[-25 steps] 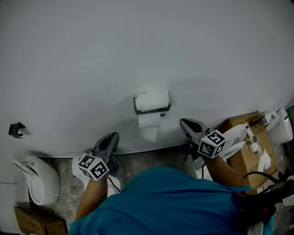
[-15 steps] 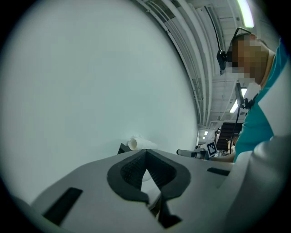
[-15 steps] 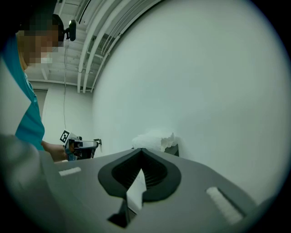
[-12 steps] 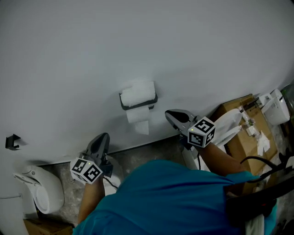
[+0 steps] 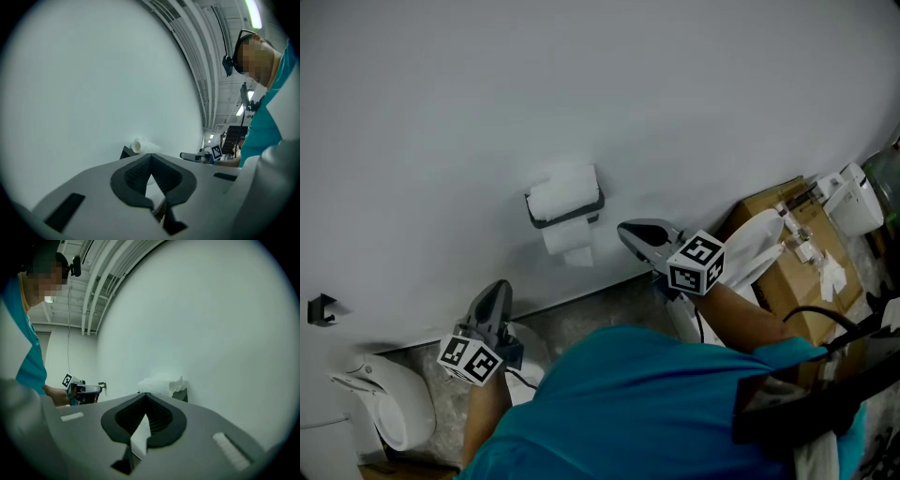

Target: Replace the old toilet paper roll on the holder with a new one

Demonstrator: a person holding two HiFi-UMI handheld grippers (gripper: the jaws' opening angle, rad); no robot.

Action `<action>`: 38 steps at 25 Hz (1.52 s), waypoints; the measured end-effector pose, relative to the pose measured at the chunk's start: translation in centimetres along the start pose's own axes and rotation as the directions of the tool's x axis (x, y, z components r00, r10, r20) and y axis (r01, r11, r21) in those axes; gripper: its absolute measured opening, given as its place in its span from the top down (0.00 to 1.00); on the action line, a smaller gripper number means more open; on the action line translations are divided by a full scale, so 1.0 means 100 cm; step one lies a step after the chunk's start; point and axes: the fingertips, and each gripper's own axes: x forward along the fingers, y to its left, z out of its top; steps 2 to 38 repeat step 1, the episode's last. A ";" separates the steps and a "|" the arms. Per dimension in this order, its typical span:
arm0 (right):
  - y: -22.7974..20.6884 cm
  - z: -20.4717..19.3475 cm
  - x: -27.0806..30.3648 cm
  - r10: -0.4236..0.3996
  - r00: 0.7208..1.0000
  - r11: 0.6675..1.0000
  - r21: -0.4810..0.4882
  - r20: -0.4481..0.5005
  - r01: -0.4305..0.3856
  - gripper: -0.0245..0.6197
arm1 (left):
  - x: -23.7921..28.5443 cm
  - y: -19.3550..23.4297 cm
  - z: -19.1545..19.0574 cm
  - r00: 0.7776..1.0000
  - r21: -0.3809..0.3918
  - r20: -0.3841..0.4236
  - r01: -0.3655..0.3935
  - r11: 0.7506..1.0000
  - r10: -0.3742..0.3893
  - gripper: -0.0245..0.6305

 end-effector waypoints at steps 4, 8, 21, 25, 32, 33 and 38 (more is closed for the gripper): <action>0.000 -0.001 0.000 0.000 1.000 1.000 0.001 -0.001 0.000 0.96 | 0.000 0.000 -0.001 1.000 -0.002 -0.002 0.000 1.000 0.000 0.95; 0.000 -0.001 0.000 0.000 1.000 1.000 0.001 -0.001 0.000 0.96 | 0.000 0.000 -0.001 1.000 -0.002 -0.002 0.000 1.000 0.000 0.95; 0.000 -0.001 0.000 0.000 1.000 1.000 0.001 -0.001 0.000 0.96 | 0.000 0.000 -0.001 1.000 -0.002 -0.002 0.000 1.000 0.000 0.95; 0.000 -0.001 0.000 0.000 1.000 1.000 0.001 -0.001 0.000 0.96 | 0.000 0.000 -0.001 1.000 -0.002 -0.002 0.000 1.000 0.000 0.95; 0.000 -0.001 0.000 0.000 1.000 1.000 0.001 -0.001 0.000 0.96 | 0.000 0.000 -0.001 1.000 -0.002 -0.002 0.000 1.000 0.000 0.95; 0.000 -0.001 0.000 0.000 1.000 1.000 0.001 -0.001 0.000 0.96 | 0.000 0.000 -0.001 1.000 -0.002 -0.002 0.000 1.000 0.000 0.95; 0.000 -0.001 0.000 0.000 1.000 1.000 0.001 -0.001 0.000 0.96 | 0.000 0.000 -0.001 1.000 -0.002 -0.002 0.000 1.000 0.000 0.95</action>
